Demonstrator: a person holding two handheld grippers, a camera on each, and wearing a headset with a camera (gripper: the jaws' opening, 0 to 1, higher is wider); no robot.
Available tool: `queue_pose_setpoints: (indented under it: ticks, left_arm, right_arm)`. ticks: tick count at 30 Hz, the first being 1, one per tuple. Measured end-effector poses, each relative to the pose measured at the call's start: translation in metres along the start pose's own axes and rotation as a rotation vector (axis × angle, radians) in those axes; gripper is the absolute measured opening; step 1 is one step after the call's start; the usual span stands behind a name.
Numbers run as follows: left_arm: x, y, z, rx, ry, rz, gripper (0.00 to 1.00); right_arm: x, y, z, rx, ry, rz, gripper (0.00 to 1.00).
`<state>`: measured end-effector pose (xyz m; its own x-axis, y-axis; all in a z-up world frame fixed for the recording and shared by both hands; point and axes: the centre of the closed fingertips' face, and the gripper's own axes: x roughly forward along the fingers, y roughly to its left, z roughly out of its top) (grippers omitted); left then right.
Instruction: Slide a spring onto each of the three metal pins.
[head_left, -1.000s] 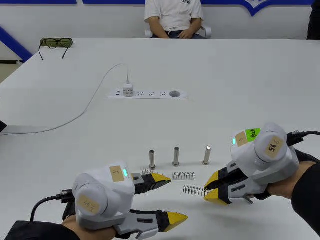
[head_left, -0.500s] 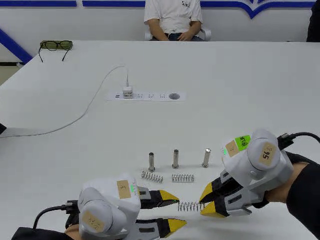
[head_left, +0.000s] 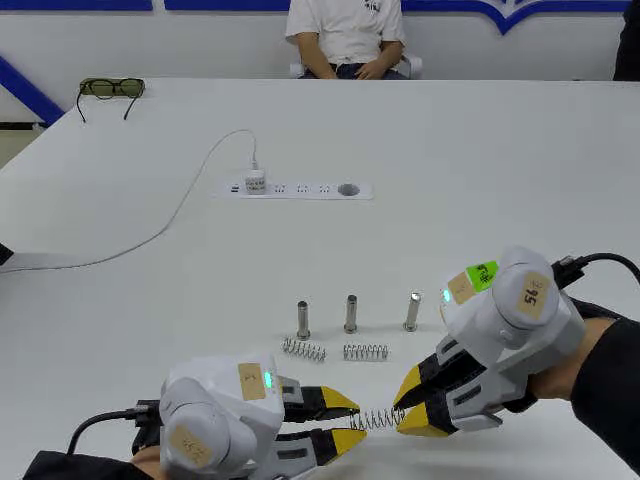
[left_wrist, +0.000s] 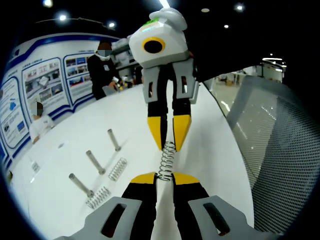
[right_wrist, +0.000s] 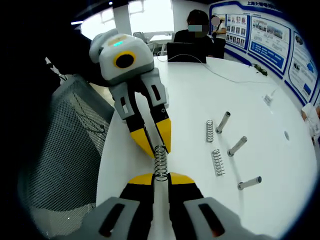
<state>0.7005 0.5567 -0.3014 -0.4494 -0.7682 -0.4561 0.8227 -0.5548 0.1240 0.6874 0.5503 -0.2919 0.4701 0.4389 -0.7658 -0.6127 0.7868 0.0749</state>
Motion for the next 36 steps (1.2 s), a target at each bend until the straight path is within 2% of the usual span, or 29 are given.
queue_pose_setpoints:
  ticks: [11,22,36]
  left_arm:
    - [0.001,0.002,-0.002,-0.032,0.004,0.006,0.11]
    - [0.005,0.001,0.002,-0.076,-0.012,0.005,0.11]
    - [0.007,0.006,0.007,-0.132,-0.038,0.018,0.1]
  right_arm:
    - [-0.003,0.0,0.017,0.006,-0.052,-0.015,0.11]
    - [-0.007,-0.001,0.03,-0.002,-0.086,-0.036,0.12]
    - [-0.005,-0.003,0.036,-0.017,-0.096,-0.056,0.12]
